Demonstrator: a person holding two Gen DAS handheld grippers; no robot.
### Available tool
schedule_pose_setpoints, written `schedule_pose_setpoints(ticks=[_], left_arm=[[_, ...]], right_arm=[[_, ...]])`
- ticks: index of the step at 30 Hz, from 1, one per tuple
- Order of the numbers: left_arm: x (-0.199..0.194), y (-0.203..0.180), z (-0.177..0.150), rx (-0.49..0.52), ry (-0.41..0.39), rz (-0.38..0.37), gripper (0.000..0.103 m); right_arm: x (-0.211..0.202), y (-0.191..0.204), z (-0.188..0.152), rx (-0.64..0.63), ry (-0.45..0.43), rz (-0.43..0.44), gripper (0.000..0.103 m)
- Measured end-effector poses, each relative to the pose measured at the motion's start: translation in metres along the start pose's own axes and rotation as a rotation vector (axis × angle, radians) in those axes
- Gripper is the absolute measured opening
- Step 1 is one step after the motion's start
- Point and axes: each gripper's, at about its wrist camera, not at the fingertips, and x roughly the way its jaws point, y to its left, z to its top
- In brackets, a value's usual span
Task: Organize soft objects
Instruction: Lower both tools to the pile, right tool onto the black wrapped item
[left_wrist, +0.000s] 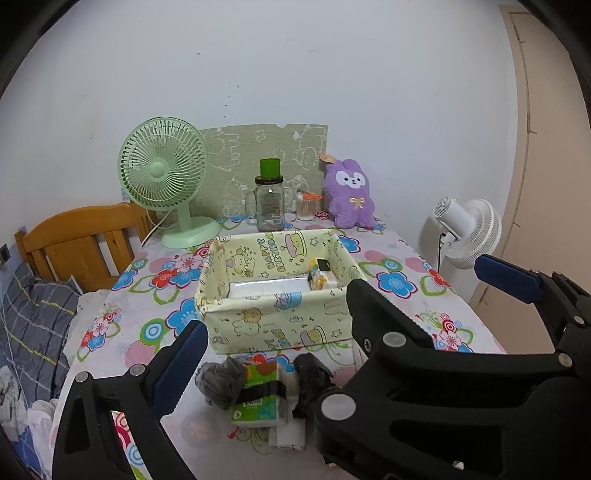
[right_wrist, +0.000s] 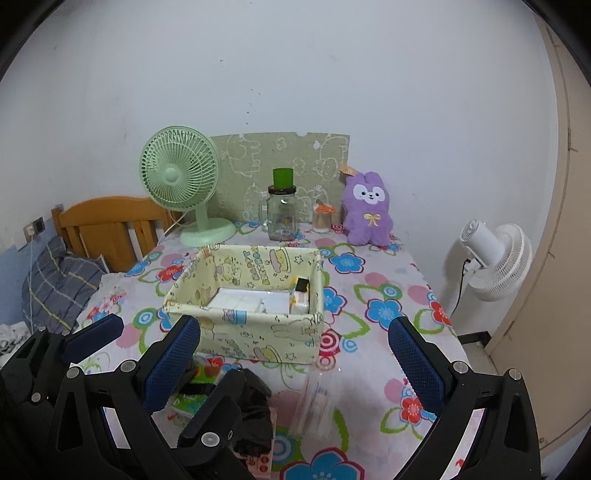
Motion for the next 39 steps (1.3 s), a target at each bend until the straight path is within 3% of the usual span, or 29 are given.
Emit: schedule_pose_setpoints(ticks=[11,31,39], left_arm=[[-0.005,-0.002,-0.026,0.016,-0.021,0.000,0.098],[0.033,0.014,-0.070,-0.017,0.098,-0.008,0.090],[0.053,0.024,-0.078,-0.017,0.147,0.035,0.084]], right_arm=[[-0.005,0.002,-0.030,0.040,-0.007,0.014,0.103],[0.041,0.016,-0.073,0.056,0.135,0.047,0.100],[0.067,0.021,-0.082,0.049,0.200,0.064,0.095]])
